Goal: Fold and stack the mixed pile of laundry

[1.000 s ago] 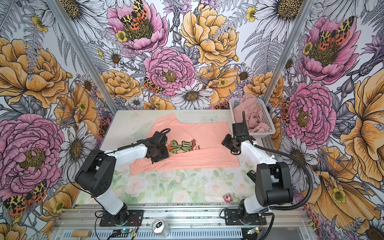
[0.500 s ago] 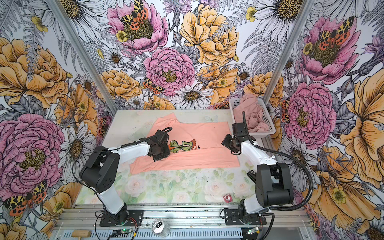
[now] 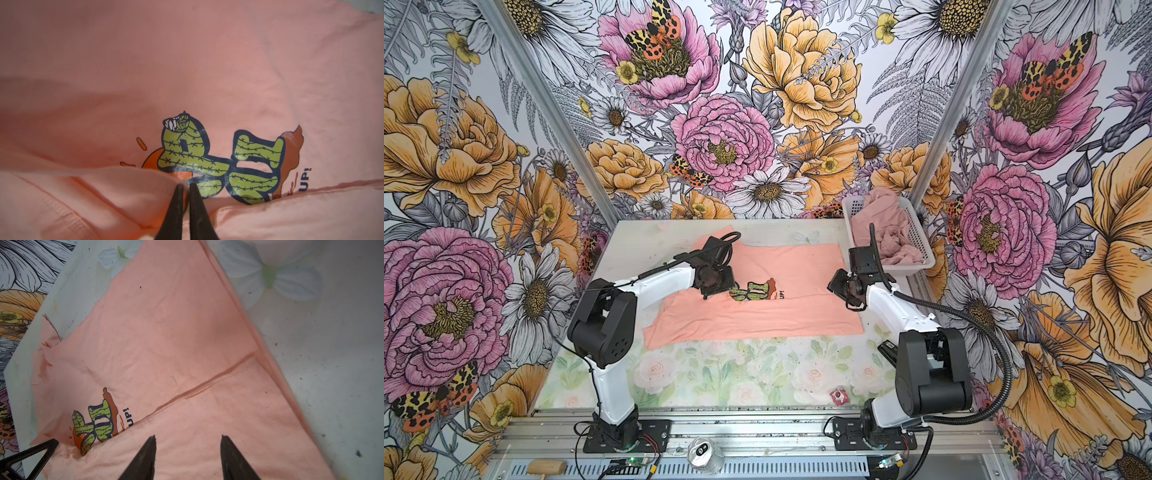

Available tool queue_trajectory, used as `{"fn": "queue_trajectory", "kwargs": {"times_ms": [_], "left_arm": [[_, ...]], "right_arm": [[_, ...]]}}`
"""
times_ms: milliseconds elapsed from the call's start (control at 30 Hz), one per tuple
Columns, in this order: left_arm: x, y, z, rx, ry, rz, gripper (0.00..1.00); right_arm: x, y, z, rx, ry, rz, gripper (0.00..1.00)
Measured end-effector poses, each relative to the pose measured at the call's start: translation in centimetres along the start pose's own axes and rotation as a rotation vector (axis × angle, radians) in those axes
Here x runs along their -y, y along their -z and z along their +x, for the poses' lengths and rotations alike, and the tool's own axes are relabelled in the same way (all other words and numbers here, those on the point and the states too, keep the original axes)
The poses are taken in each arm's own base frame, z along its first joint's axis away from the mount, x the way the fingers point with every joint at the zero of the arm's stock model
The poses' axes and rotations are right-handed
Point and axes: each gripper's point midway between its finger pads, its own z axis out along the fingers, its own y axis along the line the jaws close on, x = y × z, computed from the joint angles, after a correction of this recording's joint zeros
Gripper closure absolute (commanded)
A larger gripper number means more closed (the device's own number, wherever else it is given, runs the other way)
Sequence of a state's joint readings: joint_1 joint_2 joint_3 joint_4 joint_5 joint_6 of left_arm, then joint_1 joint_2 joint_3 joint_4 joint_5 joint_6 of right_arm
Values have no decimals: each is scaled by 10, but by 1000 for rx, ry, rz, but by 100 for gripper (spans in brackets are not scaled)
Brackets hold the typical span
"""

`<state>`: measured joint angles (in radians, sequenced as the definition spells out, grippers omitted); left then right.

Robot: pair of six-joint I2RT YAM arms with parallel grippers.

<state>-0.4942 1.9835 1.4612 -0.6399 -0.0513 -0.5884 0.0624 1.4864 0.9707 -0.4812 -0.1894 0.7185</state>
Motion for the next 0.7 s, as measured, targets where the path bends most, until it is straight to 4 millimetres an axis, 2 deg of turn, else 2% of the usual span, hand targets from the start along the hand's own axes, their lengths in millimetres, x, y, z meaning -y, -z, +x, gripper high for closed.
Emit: {"fn": "queue_trajectory", "kwargs": {"times_ms": [67,200,333,500,600,700], "left_arm": [[3,-7,-5,-4,-17,-10,55],[2,-10,-11,-2,-44,-36,41],[-4,2,-19,25,-40,-51,37],[-28,42,-22,71,16,-46,36],[-50,61,-13,77,83,-47,35],[-70,61,4,51,138,-66,34]], "right_arm": [[-1,0,1,-4,0,-5,48],[-1,0,2,-9,0,-9,48],[-4,-1,7,-23,6,-17,48],[-7,-4,15,-42,20,-23,48],[-10,-4,18,-48,28,-27,48],[-12,-4,20,-53,35,-28,48]]}}
